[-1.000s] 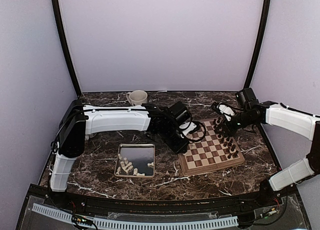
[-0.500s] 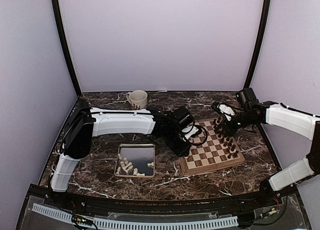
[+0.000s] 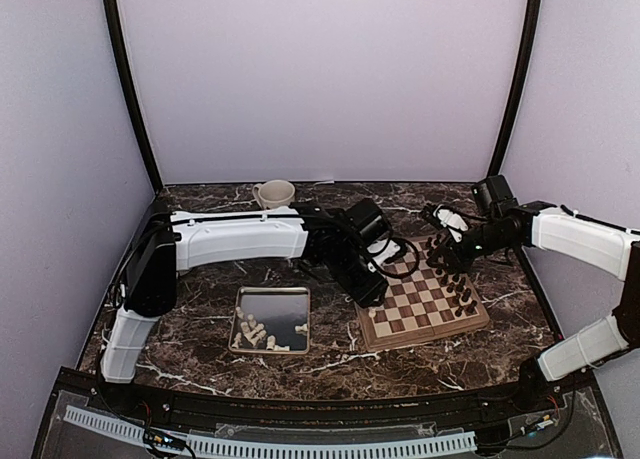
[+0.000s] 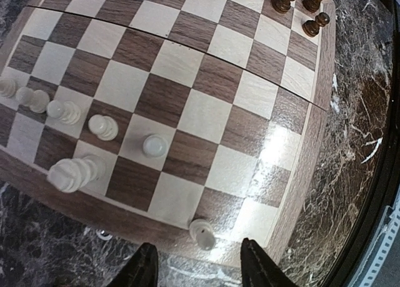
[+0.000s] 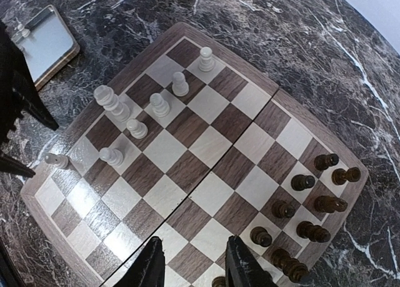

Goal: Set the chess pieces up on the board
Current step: Place the pawn on the chessboard, then pick up the pawn from the chessboard, then place the pawn at f2, then pick up the rook from the storage box.

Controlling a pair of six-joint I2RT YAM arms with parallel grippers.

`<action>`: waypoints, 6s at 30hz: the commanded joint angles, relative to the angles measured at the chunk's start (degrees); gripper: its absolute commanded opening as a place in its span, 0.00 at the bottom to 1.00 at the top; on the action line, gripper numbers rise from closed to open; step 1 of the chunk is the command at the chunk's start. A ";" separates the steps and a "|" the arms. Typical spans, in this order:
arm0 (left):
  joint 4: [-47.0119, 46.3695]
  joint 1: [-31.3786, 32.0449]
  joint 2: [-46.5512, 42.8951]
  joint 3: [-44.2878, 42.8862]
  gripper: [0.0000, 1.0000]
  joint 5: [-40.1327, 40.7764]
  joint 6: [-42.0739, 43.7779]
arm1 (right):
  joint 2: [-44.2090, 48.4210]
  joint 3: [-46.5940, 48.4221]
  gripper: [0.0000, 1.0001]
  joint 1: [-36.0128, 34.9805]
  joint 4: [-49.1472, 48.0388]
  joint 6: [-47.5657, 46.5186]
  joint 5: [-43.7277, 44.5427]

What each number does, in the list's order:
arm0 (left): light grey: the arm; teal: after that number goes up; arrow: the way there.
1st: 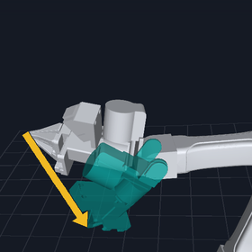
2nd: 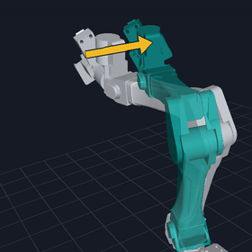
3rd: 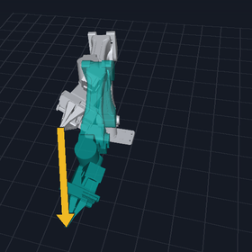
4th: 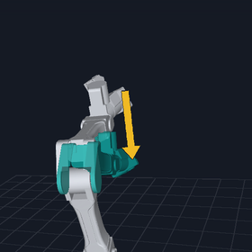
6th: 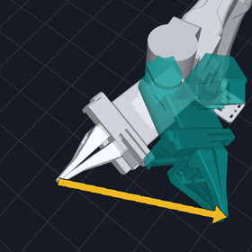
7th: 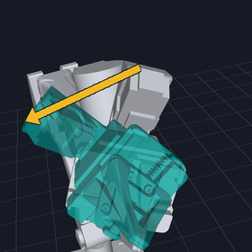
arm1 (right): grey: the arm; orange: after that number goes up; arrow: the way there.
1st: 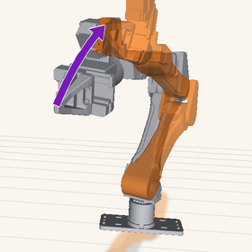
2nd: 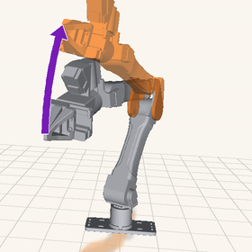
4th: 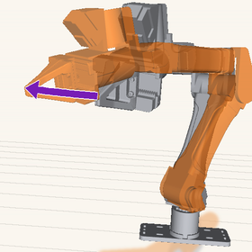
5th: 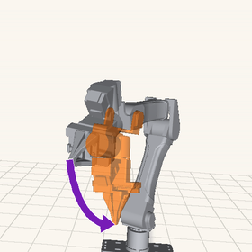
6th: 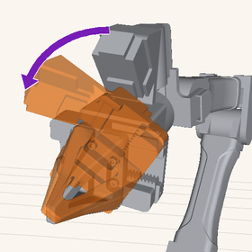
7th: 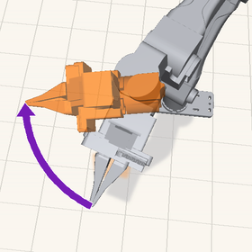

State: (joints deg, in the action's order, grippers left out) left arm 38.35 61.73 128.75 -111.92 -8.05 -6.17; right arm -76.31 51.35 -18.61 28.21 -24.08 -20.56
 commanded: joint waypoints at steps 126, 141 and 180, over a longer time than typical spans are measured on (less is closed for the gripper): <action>-19.21 -22.88 -33.74 31.43 0.61 7.69 2.48 | -22.82 16.15 0.20 -22.78 15.37 -7.26 11.24; -9.64 -19.64 -31.28 27.73 0.57 10.15 1.14 | -7.78 10.77 0.24 -15.11 14.43 -6.12 6.82; 12.39 -13.79 -25.68 41.11 0.32 9.09 -11.28 | 2.24 -3.01 0.29 -8.37 0.50 -4.70 1.79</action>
State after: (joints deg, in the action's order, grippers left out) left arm 49.67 47.59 103.04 -69.38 0.47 -18.04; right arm -74.32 48.82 -27.31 29.91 -28.64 -19.05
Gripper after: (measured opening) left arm 0.335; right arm 0.293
